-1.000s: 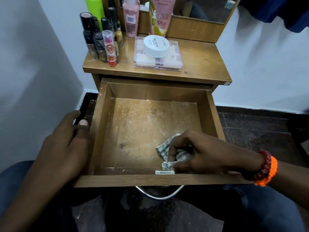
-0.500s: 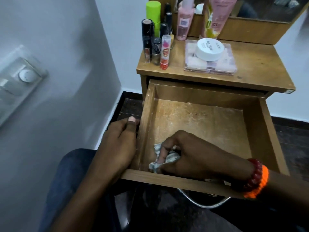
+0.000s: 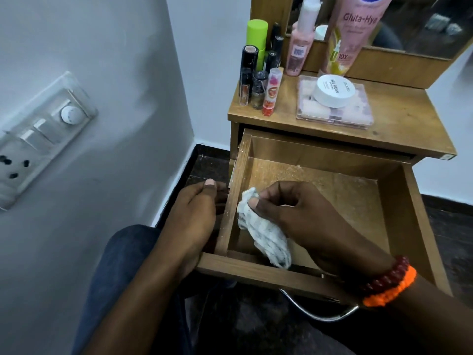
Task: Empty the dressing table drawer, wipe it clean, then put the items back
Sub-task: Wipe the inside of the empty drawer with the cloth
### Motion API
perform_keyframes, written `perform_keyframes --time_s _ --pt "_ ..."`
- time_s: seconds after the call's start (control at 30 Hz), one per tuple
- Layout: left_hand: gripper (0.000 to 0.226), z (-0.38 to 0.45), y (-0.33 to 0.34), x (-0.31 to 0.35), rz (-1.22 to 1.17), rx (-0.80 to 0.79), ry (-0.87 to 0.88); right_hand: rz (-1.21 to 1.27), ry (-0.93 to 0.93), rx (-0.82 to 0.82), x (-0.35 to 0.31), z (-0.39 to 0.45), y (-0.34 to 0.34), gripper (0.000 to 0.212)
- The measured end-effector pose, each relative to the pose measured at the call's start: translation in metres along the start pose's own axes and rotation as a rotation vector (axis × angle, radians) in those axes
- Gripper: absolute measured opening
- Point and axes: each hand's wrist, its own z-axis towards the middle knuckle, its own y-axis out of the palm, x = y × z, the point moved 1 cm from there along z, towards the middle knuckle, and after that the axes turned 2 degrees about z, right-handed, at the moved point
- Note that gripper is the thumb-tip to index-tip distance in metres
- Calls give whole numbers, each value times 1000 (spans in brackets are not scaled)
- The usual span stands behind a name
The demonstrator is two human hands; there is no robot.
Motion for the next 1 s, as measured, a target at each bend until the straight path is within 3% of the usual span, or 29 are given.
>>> perform_keyframes --time_s 0.13,0.23,0.3,0.37,0.43,0.57,0.67,0.73,0.9,1.0 --pt "42 2 1 3 -110 21 -52 122 -63 182 -8 -3 19 20" --pt "58 0 0 4 -164 40 -51 129 -53 176 -13 -11 31 15" --pt "63 -3 -2 4 -227 61 -31 -91 -73 110 -13 -22 33 11" --pt "65 -4 -4 4 -276 121 -17 -408 -103 45 -11 -29 33 34" --pt "68 -9 -3 7 -282 171 13 -571 -152 5 -11 -32 36 53" --pt "77 -17 -1 11 -169 188 138 -712 -266 43 -9 -26 46 47" --pt "64 -20 1 12 -40 174 200 -732 -297 138 -9 -5 43 40" --pt "69 -19 3 10 28 170 225 -764 -307 219 -7 24 38 39" --pt "81 -16 4 9 82 161 227 -913 -223 408 -15 94 30 48" --pt "77 -16 4 8 87 166 233 -907 -169 382 -23 89 38 47"
